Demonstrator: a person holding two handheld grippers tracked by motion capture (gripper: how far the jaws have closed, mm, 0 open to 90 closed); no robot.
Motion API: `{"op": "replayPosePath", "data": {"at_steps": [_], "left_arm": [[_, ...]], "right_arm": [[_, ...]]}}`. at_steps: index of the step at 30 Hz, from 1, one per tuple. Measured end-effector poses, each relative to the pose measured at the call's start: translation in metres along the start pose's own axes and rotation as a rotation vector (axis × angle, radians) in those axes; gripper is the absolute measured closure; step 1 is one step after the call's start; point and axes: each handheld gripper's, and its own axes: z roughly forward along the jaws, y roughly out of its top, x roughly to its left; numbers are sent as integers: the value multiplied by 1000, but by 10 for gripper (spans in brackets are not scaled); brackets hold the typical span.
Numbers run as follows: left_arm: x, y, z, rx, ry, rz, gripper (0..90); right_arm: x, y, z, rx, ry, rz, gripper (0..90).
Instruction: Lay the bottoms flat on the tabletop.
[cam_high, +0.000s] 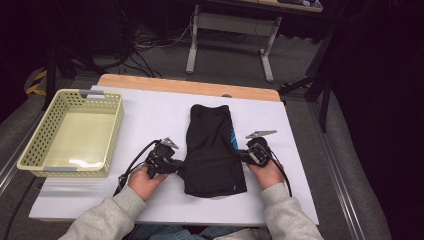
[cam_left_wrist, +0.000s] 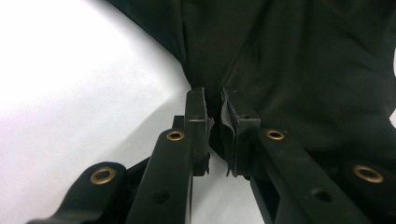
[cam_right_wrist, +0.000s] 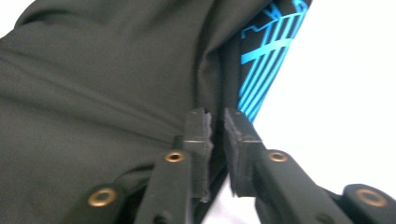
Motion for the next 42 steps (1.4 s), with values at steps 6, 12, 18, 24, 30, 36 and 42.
{"op": "replayPosePath", "data": {"at_steps": [6,12,18,24,30,36,42], "left_arm": [[-2,1,-5,-20,-2,4,785],[-8,2,-11,-37,-15,25,727],[-9,2,-7,-14,-3,35,712],[-5,4,-4,-4,-1,24,713],[-6,8,-1,1,-2,29,706],[-5,12,0,-18,-29,31,638],[-5,17,-2,-40,-46,43,609]], "right_arm": [[13,-16,-29,-79,-5,-50,716],[31,-46,-46,-96,60,-70,606],[33,-58,-41,25,68,-39,773],[38,-62,-51,61,78,4,850],[38,-68,-48,65,62,26,632],[35,-70,-45,59,109,59,787],[43,-70,-53,94,115,56,857]]}}
